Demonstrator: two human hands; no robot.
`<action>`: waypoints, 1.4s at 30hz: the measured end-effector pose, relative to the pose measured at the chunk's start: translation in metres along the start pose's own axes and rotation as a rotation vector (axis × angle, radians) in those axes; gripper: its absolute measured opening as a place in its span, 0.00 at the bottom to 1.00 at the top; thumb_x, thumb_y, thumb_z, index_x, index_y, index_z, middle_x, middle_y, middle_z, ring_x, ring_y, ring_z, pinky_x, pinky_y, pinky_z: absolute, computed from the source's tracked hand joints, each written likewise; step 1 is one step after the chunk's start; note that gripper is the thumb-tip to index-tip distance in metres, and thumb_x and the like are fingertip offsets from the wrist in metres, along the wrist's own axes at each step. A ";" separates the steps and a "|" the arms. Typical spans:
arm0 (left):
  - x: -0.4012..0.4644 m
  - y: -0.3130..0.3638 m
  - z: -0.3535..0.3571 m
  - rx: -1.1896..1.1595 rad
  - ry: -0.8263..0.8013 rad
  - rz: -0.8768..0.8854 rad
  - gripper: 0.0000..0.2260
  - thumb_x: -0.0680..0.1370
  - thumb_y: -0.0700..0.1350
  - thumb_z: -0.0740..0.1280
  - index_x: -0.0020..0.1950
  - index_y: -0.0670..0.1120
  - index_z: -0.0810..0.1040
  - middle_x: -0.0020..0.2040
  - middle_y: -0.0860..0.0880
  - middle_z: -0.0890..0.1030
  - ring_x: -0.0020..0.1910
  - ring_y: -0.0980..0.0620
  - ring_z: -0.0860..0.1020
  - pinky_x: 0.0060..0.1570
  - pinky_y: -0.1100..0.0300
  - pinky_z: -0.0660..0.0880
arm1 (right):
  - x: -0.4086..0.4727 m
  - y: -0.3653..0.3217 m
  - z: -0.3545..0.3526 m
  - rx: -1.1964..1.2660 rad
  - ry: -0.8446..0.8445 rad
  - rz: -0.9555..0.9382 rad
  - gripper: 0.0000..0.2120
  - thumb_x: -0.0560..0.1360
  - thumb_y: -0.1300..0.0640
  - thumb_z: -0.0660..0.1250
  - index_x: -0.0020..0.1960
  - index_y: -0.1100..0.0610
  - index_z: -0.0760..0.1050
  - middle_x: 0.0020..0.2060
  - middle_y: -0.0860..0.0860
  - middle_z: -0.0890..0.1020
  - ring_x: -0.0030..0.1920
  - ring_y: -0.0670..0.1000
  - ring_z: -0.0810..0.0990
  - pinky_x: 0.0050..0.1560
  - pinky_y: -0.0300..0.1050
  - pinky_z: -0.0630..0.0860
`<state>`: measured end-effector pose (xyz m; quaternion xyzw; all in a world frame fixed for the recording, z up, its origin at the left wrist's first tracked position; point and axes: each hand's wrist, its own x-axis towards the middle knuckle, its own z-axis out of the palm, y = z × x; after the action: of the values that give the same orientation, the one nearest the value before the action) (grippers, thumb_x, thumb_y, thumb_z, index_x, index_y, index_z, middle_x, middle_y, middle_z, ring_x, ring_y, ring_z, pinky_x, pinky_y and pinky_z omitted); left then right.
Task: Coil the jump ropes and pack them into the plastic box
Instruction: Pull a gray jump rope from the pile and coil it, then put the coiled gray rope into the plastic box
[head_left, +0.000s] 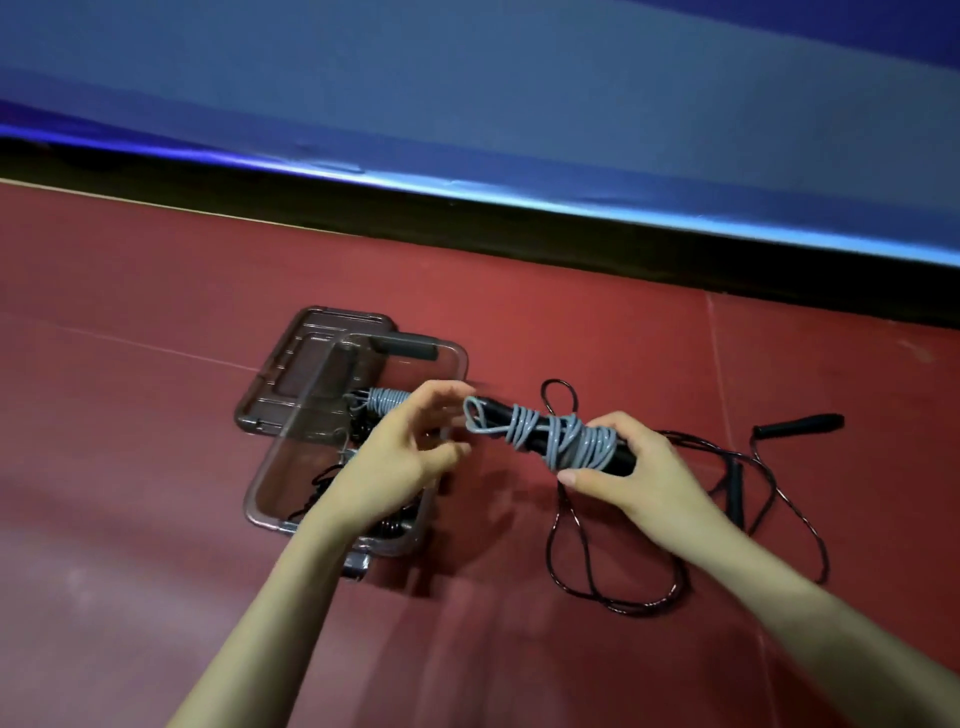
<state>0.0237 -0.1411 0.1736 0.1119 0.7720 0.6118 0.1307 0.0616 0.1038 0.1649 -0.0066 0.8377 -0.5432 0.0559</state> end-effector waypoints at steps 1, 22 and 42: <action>-0.003 -0.001 -0.007 0.191 -0.007 0.078 0.22 0.74 0.33 0.70 0.63 0.51 0.73 0.60 0.59 0.77 0.57 0.66 0.74 0.58 0.73 0.68 | 0.004 -0.004 0.006 -0.006 -0.017 -0.003 0.14 0.67 0.58 0.78 0.47 0.54 0.76 0.40 0.44 0.84 0.41 0.43 0.80 0.46 0.39 0.72; 0.004 -0.066 -0.144 0.918 0.100 0.023 0.15 0.71 0.40 0.74 0.55 0.45 0.77 0.49 0.48 0.83 0.47 0.45 0.80 0.43 0.56 0.73 | 0.059 -0.021 0.111 -0.477 -0.451 -0.267 0.28 0.78 0.57 0.65 0.75 0.52 0.61 0.73 0.46 0.62 0.73 0.47 0.60 0.73 0.46 0.59; 0.059 -0.146 -0.079 1.331 0.136 -0.191 0.13 0.79 0.36 0.57 0.63 0.43 0.68 0.61 0.44 0.72 0.60 0.43 0.71 0.53 0.52 0.71 | 0.061 0.029 0.103 -0.735 -0.488 -0.488 0.29 0.77 0.63 0.60 0.76 0.47 0.60 0.78 0.43 0.53 0.78 0.42 0.45 0.77 0.41 0.49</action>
<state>-0.0603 -0.2274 0.0446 0.0610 0.9974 -0.0028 0.0387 0.0129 0.0173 0.0918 -0.3483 0.9103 -0.1920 0.1153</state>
